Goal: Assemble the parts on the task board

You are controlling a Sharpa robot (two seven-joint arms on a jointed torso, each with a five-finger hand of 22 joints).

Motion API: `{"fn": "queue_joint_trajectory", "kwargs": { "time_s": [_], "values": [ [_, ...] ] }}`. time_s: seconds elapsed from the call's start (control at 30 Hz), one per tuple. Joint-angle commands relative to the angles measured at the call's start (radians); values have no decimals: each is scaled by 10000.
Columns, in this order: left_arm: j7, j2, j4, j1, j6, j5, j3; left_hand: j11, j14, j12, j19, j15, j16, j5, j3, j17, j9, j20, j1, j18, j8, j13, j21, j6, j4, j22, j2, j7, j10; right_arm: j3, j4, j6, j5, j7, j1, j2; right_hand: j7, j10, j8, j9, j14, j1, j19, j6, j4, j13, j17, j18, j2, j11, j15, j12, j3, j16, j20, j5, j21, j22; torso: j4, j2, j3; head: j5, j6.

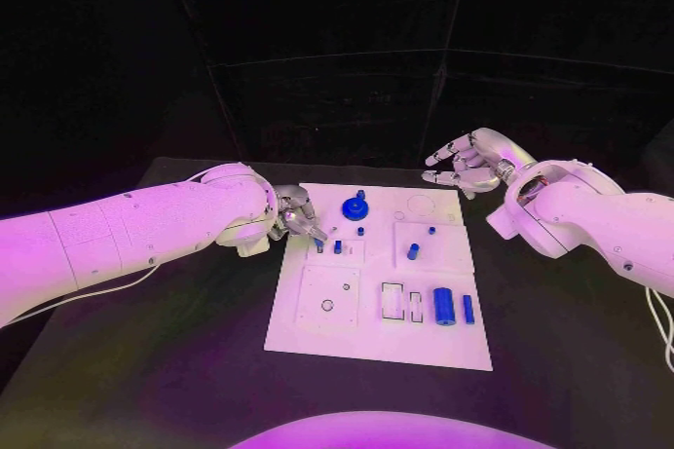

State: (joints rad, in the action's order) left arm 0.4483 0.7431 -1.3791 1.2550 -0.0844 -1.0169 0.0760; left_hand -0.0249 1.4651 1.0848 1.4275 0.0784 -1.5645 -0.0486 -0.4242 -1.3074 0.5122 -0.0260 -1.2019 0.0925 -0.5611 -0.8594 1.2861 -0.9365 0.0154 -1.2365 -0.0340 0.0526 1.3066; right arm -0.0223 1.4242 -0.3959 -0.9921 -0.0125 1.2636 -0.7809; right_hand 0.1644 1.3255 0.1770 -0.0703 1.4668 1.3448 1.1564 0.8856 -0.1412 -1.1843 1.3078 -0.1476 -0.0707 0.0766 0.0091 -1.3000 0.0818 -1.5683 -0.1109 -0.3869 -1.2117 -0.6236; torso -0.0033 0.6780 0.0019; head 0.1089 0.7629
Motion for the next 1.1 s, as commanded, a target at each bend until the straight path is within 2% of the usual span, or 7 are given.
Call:
{"fn": "queue_joint_trajectory", "kwargs": {
  "time_s": [0.03, 0.13, 0.2, 0.37, 0.47, 0.63, 1.1],
  "values": [
    [2, -10, -39, 8, -522, -244, -2, -6, 1057, 49, 83, 43, -63, -50, -1429, -2634, 13, -18, -42, -126, -42, -26, 53, -34, -1360, -4, 54, -22, 58, 7, 9, 38, -19, 84, 18, 1, 22, 5, 38, 10, 1039, 75, -5, 5, -14, -1, 2630, -78, -5, 40, 47, 10, -23, -25, -52, -41, 50, 11, 4, 3, 2, -6, 1],
    [40, -14, -46, 6, -673, -252, -2, -6, 1057, 49, 83, 43, -63, -50, -1429, -2634, 13, -18, -42, -126, -42, -26, 53, -34, -1360, -4, 54, -22, 58, 7, 9, 40, -19, 86, 17, 5, 22, 5, 38, 10, 1039, 75, -5, 5, -14, -1, 2630, -78, -5, 40, 47, 10, -23, -25, -52, -41, 50, 11, -3, 2, 6, -1, 12],
    [77, -17, -48, 6, -790, -255, -2, -6, 1057, 49, 83, 43, -63, -50, -1429, -2634, 13, -18, -42, -126, -42, -26, 53, -34, -1360, -4, 54, -22, 58, 7, 9, 39, -19, 87, 17, 5, 104, -7, 45, 10, 1039, 116, -9, -4, -32, -4, 2630, -81, -7, 163, 199, 3, -35, -25, -187, -46, 42, 20, -7, 1, 6, 4, 28],
    [133, -14, -35, 5, -939, -258, -2, -6, 1057, 51, 76, 42, -63, -53, -1452, -2634, 16, -19, -34, -122, -49, -28, 38, -37, -1367, 13, 38, -23, 62, 7, 9, 38, -19, 87, 17, 1, 87, -9, 48, 10, 1039, 120, -15, -5, -43, -6, 2630, -80, -4, 126, 177, -2, -39, -25, -190, -46, 36, 16, -2, -3, 5, -3, 34],
    [160, -18, -16, 5, -993, -259, -2, -6, 1057, 51, 76, 42, -63, -53, -1452, -2634, 16, -19, -34, -122, -49, -28, 38, -37, -1367, 13, 38, -23, 62, 7, 8, 37, -19, 88, 17, 4, 113, -11, 43, 10, 1039, 141, -17, -6, -64, -8, 2630, -83, -22, 168, 241, -12, -43, -25, -235, -41, 24, 13, -2, -2, 7, -8, 42],
    [196, -19, 8, 5, -1041, -259, -1, -6, 1057, 51, 76, 42, -63, -53, -1452, -2634, 16, -19, -34, -122, -49, -28, 38, -37, -1367, 13, 38, -23, 62, 7, 6, 37, -19, 88, 17, 6, 56, -14, 51, 11, 1039, 153, -27, -8, -90, -4, 2630, -84, -21, 111, 131, -16, -59, -25, -155, -46, 10, 13, 1, 1, 2, -4, 58],
    [371, -239, 225, 7, -1130, -205, 29, -5, 1057, 99, 58, 37, -63, -59, -1594, -2634, 41, -21, 85, -114, -92, -96, 1, -54, -1325, 44, 4, -28, 102, 7, -5, 41, -19, 92, 17, 29, 62, -14, 52, 11, 1039, 154, -28, -7, -91, -4, 2630, -84, -16, 104, 131, -16, -57, -25, -154, -47, 10, 14, -6, 2, 7, 45, 57]
  ]
}}
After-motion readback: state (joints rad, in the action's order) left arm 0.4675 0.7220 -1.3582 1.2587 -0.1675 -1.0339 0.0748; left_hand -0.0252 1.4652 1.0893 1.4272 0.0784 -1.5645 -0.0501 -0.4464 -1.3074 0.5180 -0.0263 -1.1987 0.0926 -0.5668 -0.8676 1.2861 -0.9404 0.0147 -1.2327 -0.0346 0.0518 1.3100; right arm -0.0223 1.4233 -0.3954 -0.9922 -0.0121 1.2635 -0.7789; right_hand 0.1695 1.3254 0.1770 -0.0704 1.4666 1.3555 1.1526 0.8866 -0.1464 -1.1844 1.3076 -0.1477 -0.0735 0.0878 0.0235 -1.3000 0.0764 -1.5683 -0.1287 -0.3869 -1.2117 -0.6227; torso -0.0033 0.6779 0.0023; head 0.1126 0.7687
